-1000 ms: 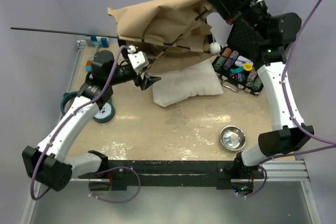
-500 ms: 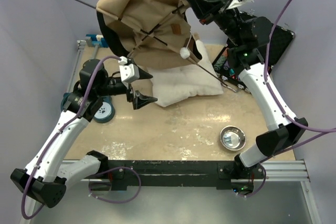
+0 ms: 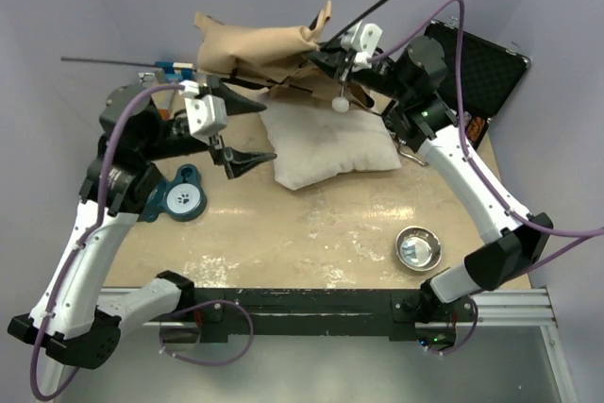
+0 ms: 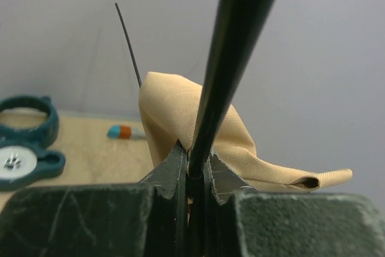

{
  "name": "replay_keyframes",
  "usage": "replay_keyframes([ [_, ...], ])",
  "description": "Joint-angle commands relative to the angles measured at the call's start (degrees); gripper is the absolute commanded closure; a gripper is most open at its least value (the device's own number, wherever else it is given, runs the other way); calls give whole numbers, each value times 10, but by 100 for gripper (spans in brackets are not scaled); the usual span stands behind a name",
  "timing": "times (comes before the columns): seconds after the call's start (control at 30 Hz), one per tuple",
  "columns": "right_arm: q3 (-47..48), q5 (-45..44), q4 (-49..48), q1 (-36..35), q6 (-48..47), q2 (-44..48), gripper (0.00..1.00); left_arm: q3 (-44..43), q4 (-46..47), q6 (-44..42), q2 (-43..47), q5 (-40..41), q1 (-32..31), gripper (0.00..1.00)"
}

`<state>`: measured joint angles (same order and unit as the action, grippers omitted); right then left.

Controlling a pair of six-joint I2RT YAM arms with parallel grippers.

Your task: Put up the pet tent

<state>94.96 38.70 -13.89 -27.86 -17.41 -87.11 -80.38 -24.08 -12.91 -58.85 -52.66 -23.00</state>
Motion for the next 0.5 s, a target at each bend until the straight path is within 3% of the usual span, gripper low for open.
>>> replay_keyframes([
  [0.0, -21, 24, 109, -14, -133, 62, 100, -114, 32, 22, -35, 20, 0, 8],
  [0.1, -43, 24, 154, -34, -134, 77, 100, -180, 99, 87, -73, -21, 0, 9],
  [0.33, -87, -8, 185, -75, -104, 95, 100, -257, 437, 446, -158, -44, -2, 12],
  [0.47, -99, -32, 189, -97, -78, 92, 100, -352, 462, 483, -212, -33, -34, 17],
])
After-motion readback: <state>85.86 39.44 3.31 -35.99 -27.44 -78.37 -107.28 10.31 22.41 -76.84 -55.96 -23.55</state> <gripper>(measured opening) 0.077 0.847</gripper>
